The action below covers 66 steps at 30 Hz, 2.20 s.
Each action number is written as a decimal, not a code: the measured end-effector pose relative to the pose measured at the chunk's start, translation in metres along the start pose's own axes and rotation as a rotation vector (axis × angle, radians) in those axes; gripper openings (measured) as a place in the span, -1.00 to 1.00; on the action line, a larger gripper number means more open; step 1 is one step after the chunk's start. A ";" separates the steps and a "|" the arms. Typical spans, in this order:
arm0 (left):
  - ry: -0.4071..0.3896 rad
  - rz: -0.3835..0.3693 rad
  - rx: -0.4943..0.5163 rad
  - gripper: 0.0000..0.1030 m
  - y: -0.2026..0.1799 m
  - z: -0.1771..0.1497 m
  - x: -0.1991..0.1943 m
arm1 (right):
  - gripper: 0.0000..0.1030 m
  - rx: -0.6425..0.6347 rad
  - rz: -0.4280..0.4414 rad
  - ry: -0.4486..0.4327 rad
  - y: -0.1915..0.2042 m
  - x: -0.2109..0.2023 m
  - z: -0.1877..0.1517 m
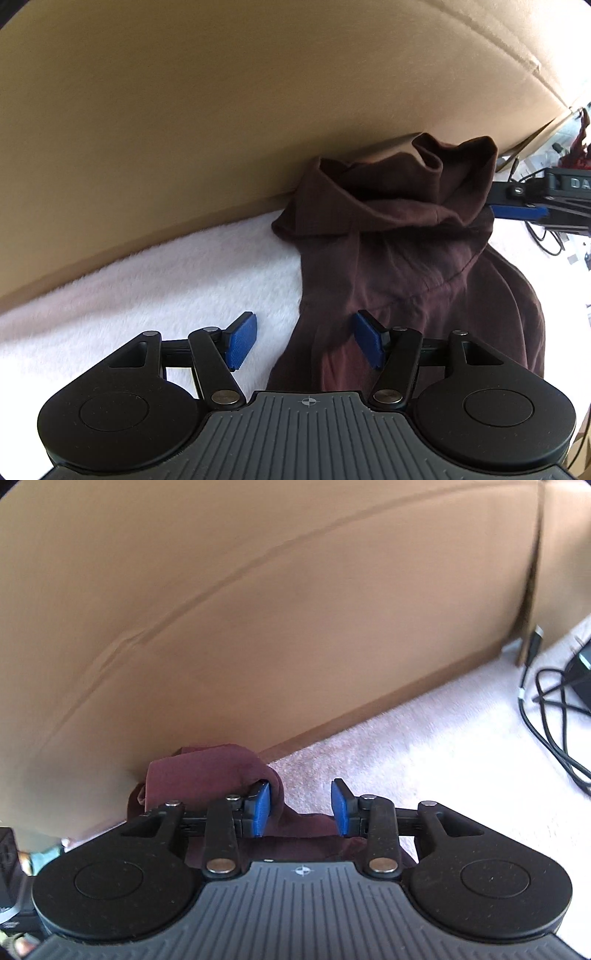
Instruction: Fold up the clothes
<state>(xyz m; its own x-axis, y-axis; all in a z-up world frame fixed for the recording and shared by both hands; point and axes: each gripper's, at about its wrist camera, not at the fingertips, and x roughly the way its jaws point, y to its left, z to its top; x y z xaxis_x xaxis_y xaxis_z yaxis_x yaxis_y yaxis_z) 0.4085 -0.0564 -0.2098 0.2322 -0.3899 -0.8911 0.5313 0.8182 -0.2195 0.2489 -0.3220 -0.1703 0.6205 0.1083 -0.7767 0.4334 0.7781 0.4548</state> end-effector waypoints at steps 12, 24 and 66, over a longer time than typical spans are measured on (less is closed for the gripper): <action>-0.025 -0.007 0.133 0.59 0.002 -0.001 0.003 | 0.15 -0.189 -0.048 0.043 -0.025 -0.020 -0.021; -0.010 -0.046 0.132 -0.48 0.003 -0.010 0.003 | 0.15 -0.263 -0.028 0.103 -0.020 -0.008 -0.040; -0.123 0.209 -0.049 0.30 0.013 -0.019 -0.017 | -0.07 -0.421 -0.064 -0.048 0.042 0.039 -0.010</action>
<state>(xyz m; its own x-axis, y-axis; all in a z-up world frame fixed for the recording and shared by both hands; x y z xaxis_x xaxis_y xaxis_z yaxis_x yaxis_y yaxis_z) 0.3956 -0.0312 -0.2053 0.4324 -0.2558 -0.8646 0.4218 0.9049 -0.0568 0.2849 -0.2790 -0.1863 0.6349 0.0309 -0.7720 0.1731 0.9681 0.1811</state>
